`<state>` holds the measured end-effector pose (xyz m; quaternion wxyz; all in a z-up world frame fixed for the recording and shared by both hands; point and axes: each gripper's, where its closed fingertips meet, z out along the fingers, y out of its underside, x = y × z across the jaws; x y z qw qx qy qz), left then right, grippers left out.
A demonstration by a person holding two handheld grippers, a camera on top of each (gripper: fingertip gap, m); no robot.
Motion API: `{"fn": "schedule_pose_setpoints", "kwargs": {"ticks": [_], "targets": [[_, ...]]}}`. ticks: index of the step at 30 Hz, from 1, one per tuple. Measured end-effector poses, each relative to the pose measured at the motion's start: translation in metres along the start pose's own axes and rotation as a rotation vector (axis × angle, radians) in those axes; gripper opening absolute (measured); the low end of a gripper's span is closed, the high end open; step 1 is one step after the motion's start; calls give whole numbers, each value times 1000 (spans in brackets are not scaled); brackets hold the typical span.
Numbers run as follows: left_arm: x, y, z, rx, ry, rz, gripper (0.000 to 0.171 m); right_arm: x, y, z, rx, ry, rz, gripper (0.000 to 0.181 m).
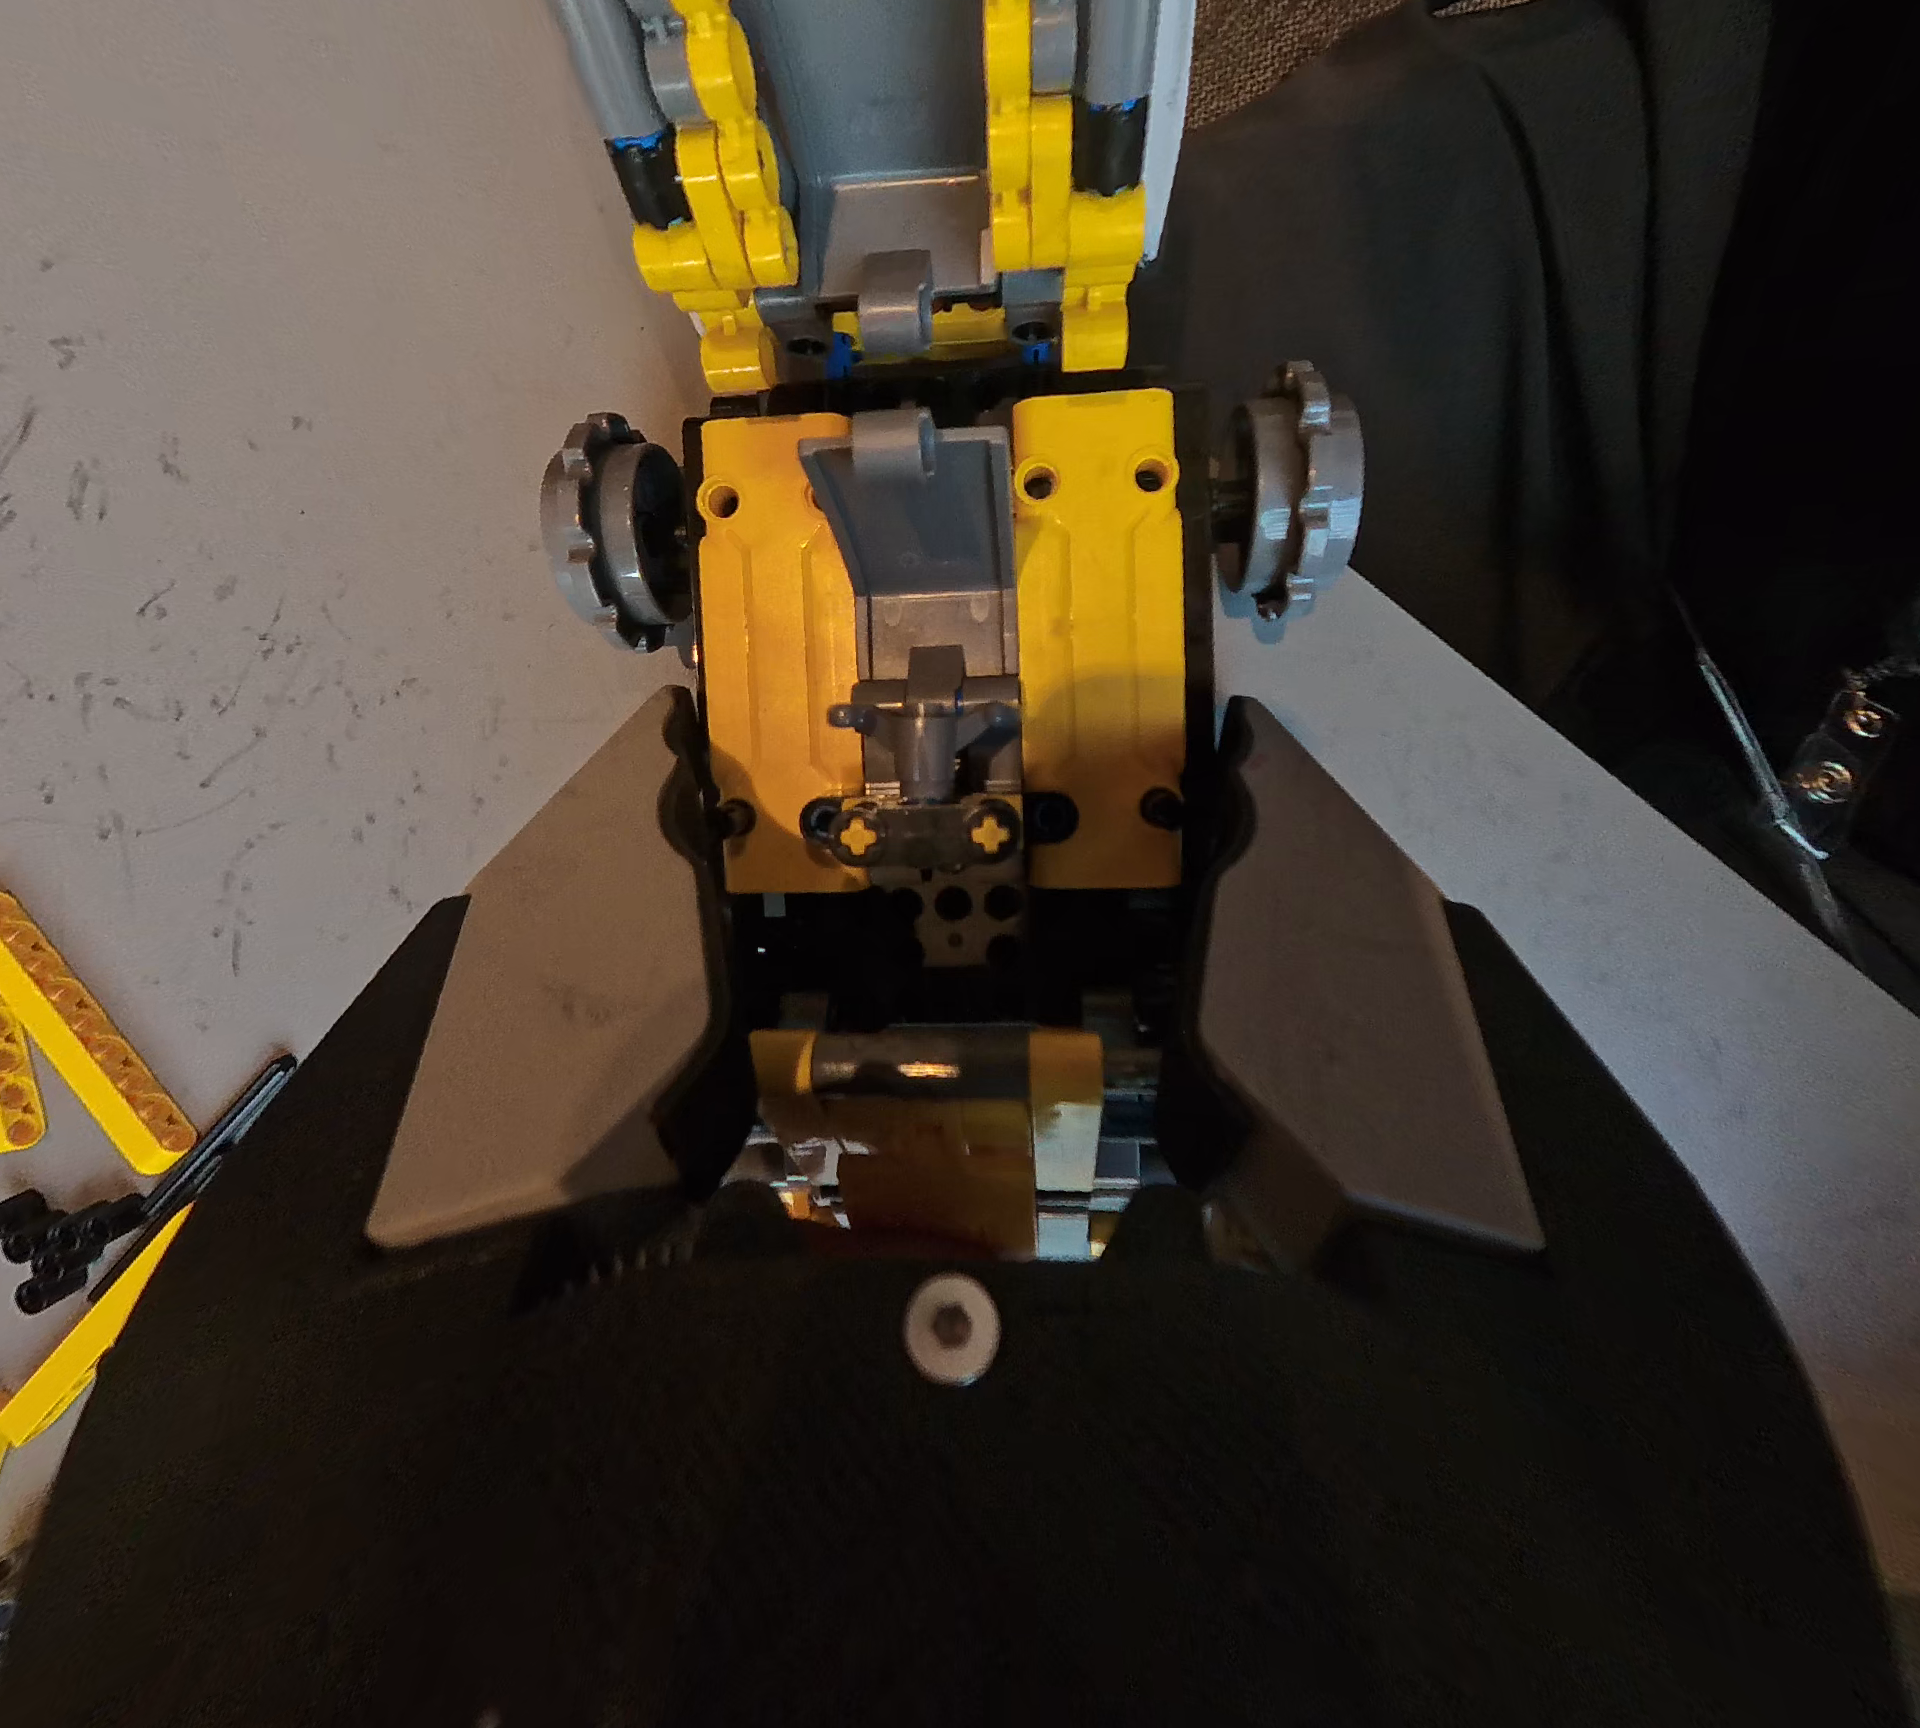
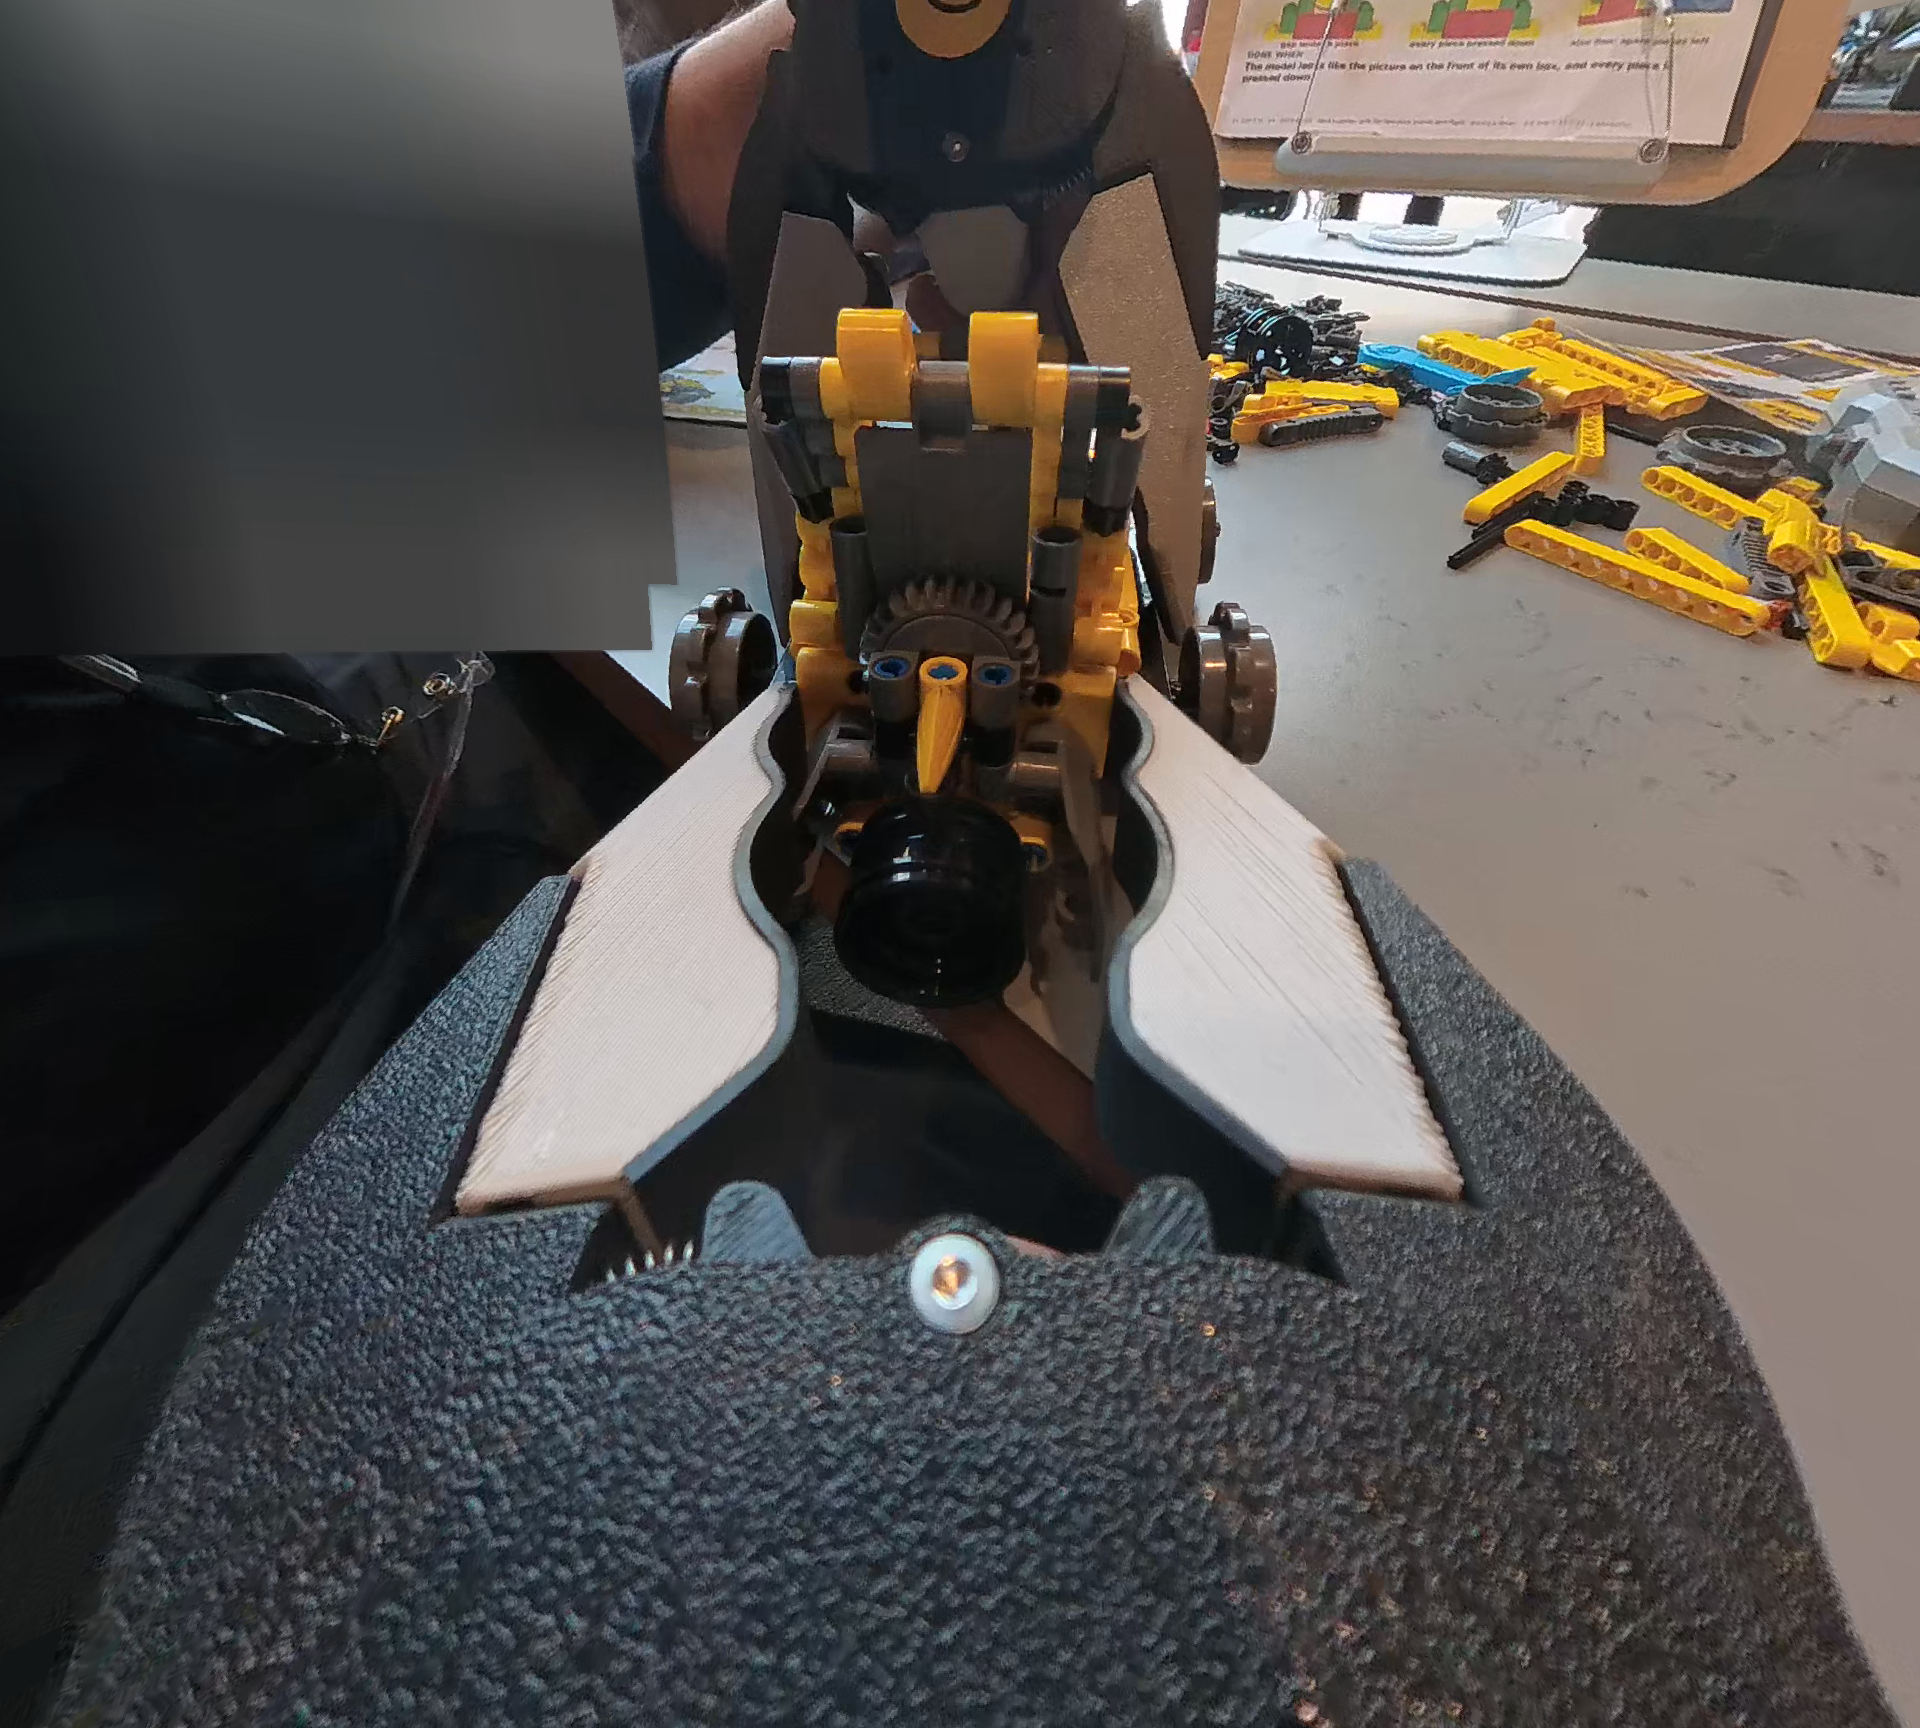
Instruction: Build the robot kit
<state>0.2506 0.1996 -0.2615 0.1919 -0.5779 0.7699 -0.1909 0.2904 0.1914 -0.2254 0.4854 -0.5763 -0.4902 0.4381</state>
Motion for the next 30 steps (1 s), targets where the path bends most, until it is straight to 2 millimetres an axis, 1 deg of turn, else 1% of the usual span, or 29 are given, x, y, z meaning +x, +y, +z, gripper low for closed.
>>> {"fn": "schedule_pose_setpoints", "kwargs": {"ticks": [5,10,23,27,30], "targets": [[0,0,0,4,5,7,96,-2,-1,1,31,13,-28,57],[1,2,-1,1,0,-2,96,1,-2,1,43,34,-41,57],[6,12,-5,-5,0,-6,96,1,0,3,10,16,-32,58],[6,8,-2,27,14,-9,97,0,-1,4,27,18,-60,58],[6,11,-4,12,8,-12,97,1,-1,5,33,23,-80,57]]}}
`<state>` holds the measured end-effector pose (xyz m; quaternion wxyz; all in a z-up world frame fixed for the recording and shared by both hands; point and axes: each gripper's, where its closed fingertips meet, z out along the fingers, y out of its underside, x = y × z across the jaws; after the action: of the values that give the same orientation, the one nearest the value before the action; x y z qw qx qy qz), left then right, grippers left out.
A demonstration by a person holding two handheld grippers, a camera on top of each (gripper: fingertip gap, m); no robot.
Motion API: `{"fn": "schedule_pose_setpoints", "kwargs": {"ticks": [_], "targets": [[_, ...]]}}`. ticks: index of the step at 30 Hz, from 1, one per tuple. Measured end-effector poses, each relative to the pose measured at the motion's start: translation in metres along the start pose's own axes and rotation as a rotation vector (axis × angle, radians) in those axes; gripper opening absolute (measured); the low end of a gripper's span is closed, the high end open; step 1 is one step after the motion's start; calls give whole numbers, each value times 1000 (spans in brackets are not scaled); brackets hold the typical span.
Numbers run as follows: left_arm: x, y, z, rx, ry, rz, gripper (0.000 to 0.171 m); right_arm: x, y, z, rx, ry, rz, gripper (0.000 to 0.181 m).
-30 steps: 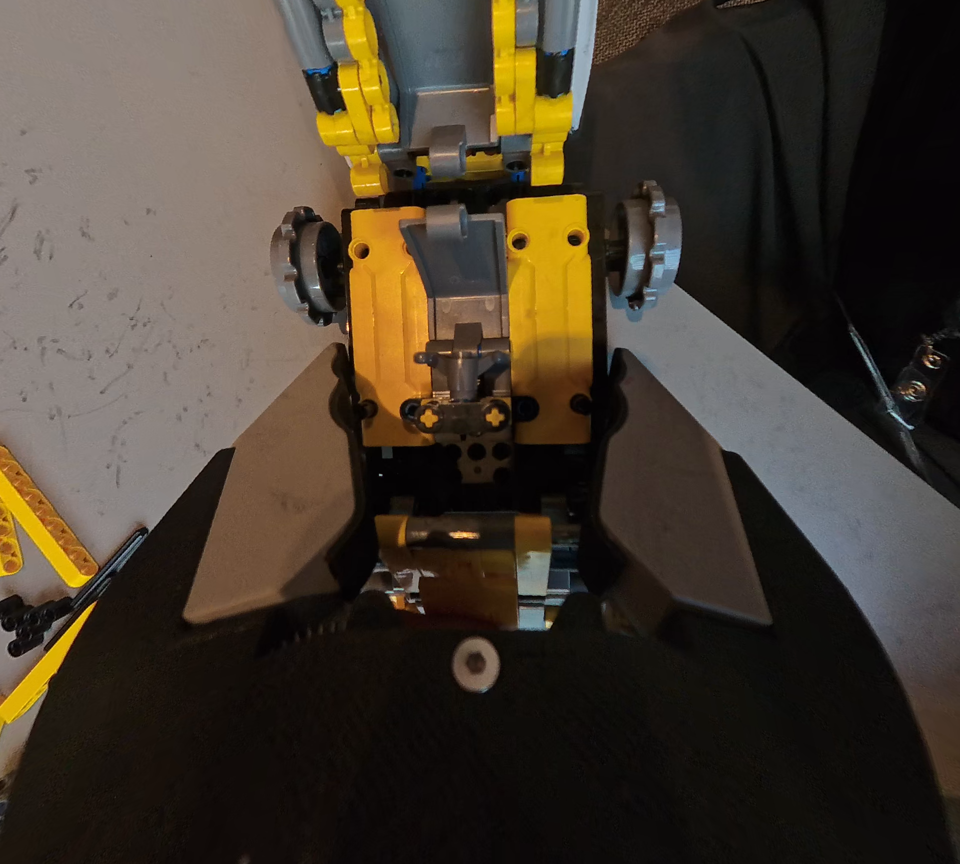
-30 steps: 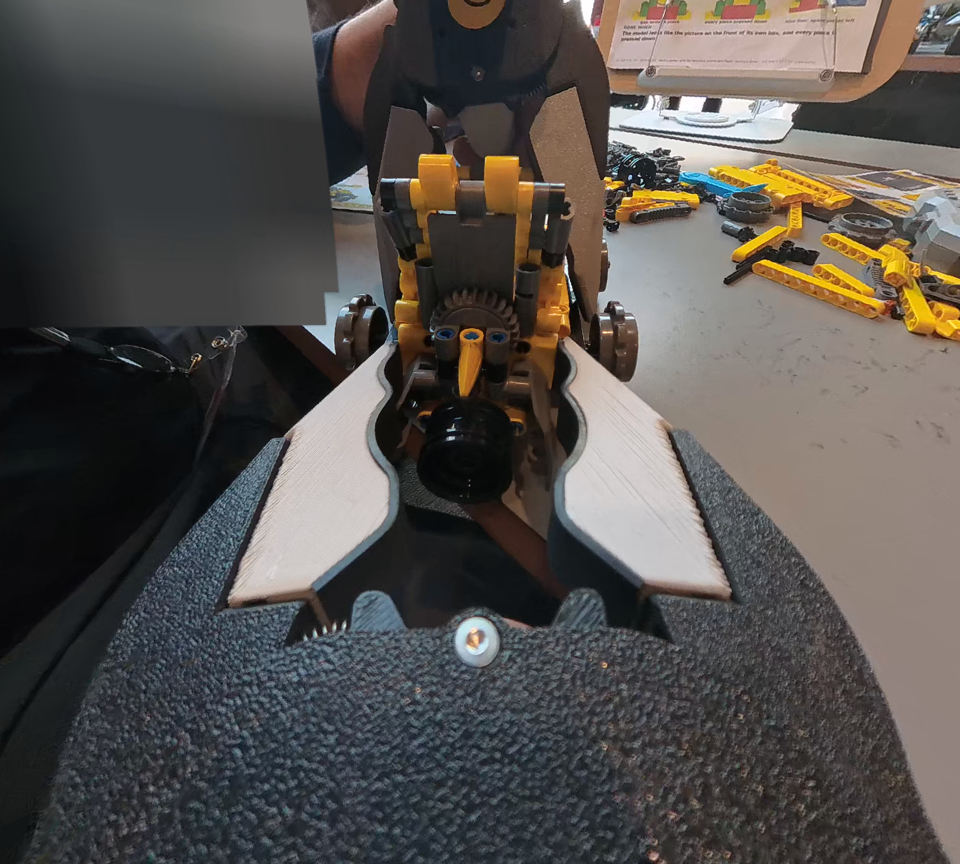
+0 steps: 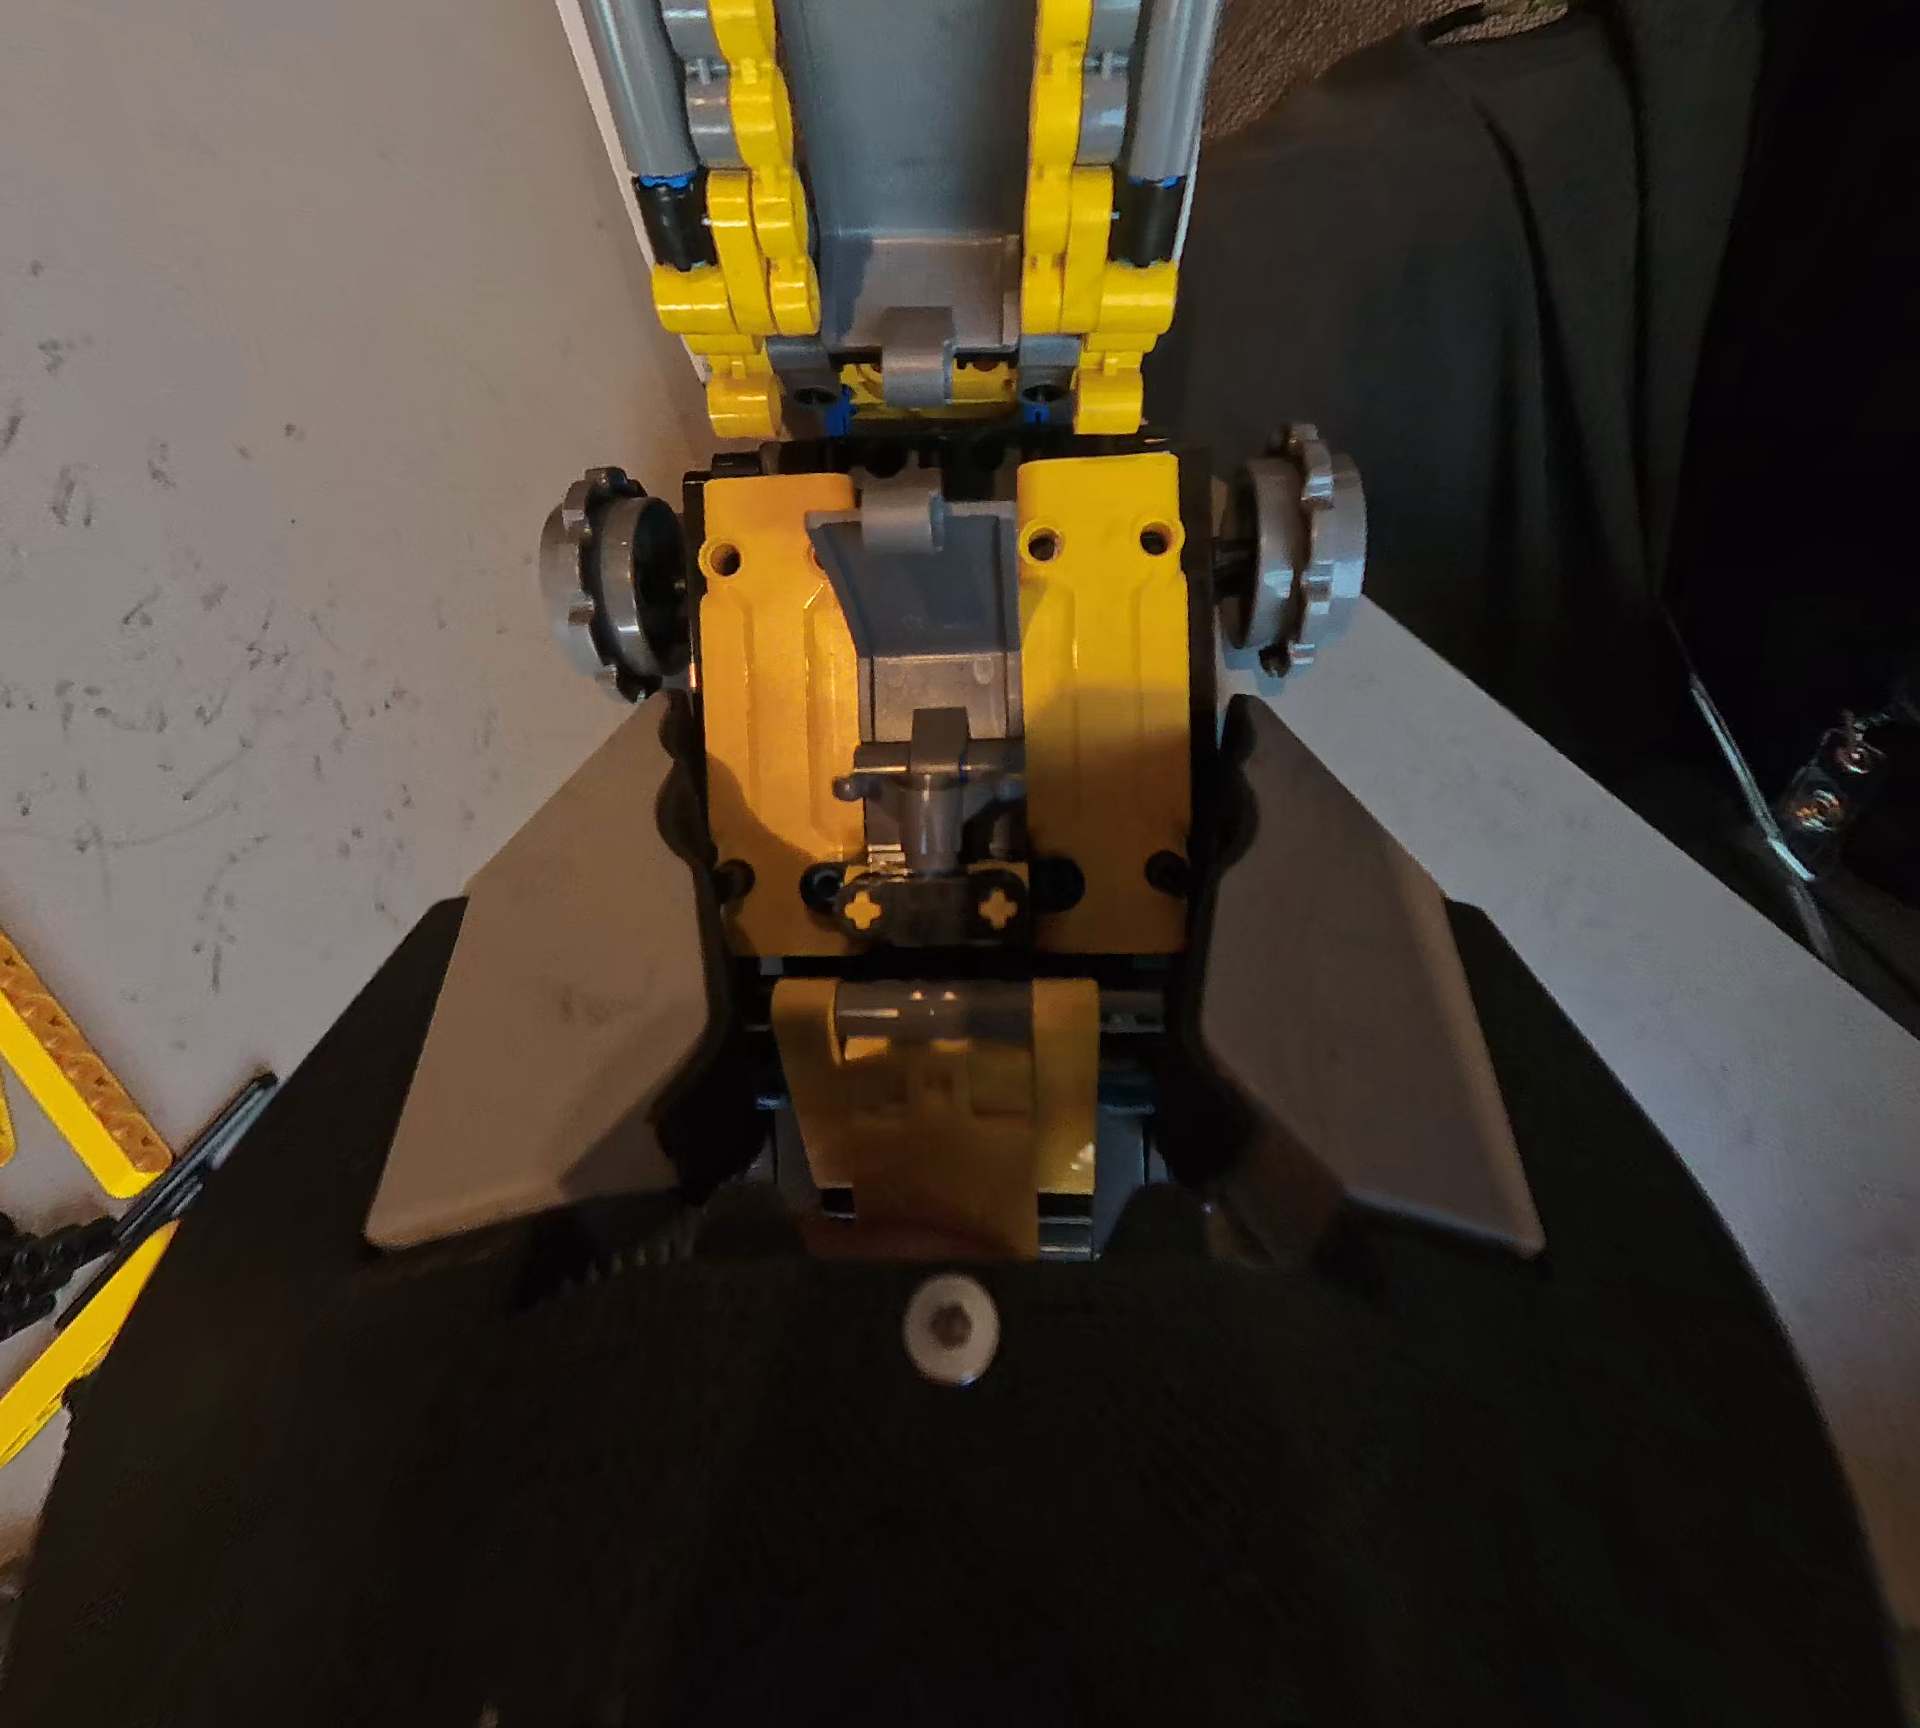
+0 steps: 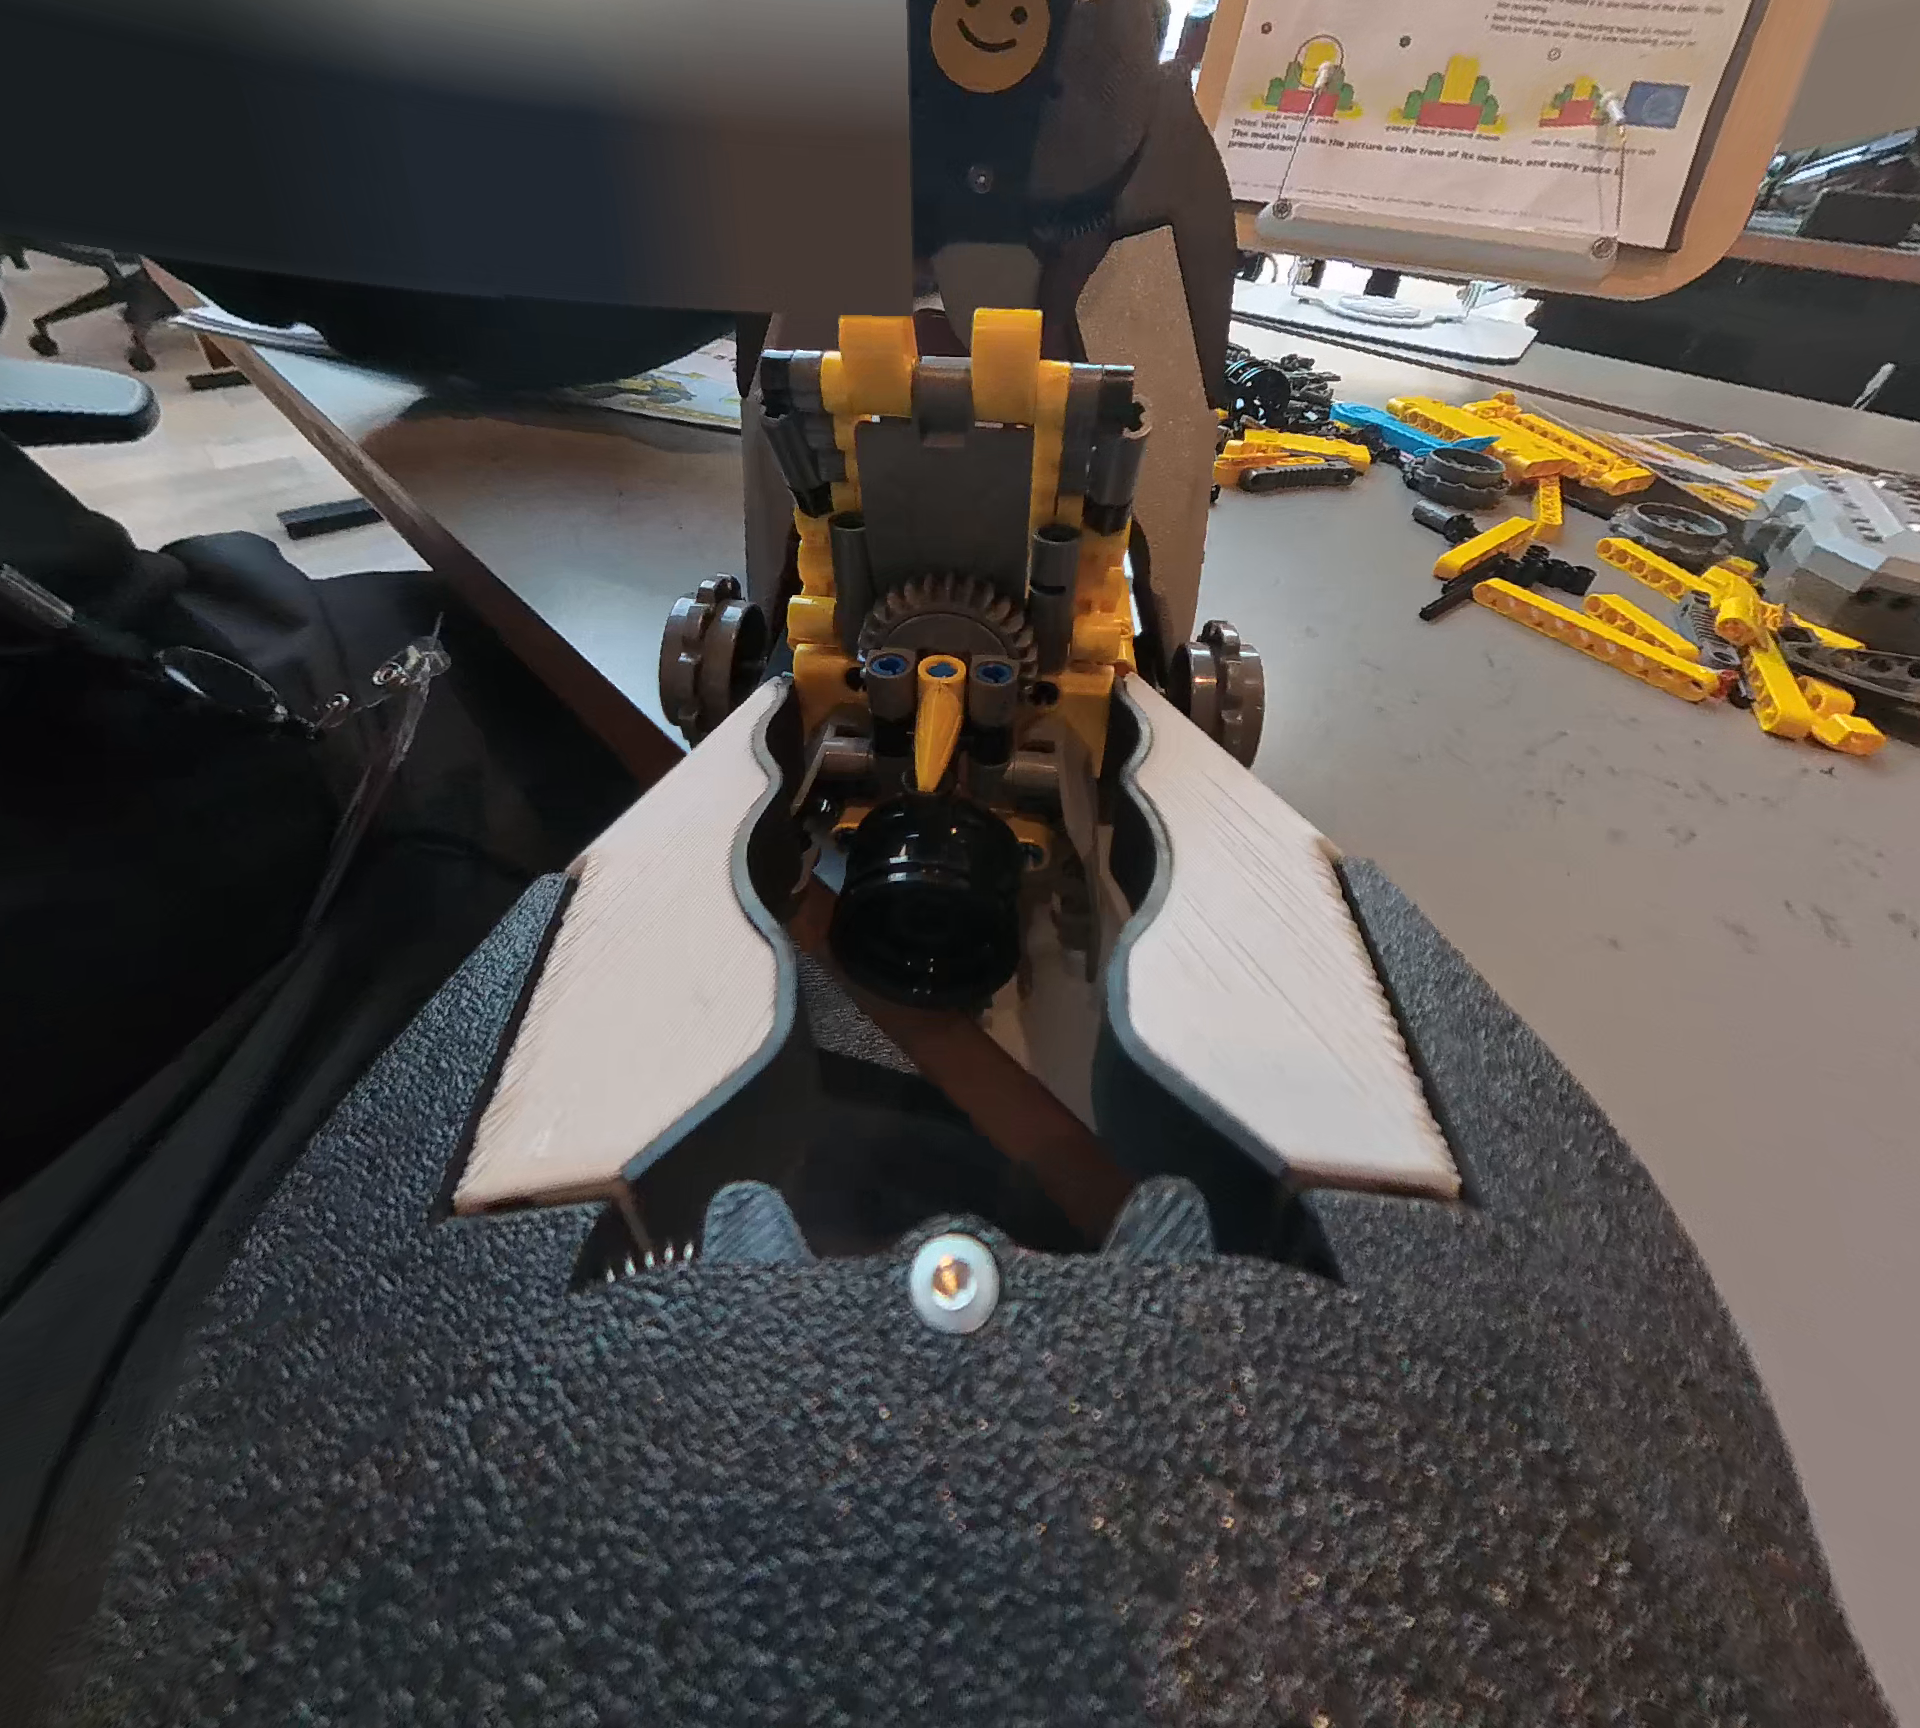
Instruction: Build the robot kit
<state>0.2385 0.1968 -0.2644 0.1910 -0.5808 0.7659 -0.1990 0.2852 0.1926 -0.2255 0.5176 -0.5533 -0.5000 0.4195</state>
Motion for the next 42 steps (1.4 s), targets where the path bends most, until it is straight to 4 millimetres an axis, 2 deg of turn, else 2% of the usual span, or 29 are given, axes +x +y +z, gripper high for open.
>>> {"fn": "schedule_pose_setpoints", "kwargs": {"ticks": [4,9,21,27,36,42], "targets": [[-2,4,-3,-11,-3,-3,97,2,0,3,0,11,-26,57],[-2,6,-5,-32,-1,-9,97,1,-2,3,9,-24,28,58],[-3,21,-14,-196,-33,-2,97,1,0,13,-32,-14,16,58],[-3,23,-15,-205,-32,15,96,-1,-1,17,-24,-3,30,58],[-5,23,-15,-205,-29,24,96,-2,-1,18,-16,26,-79,58],[-7,26,-17,-218,-36,23,96,-1,-2,23,9,71,-53,58]]}}
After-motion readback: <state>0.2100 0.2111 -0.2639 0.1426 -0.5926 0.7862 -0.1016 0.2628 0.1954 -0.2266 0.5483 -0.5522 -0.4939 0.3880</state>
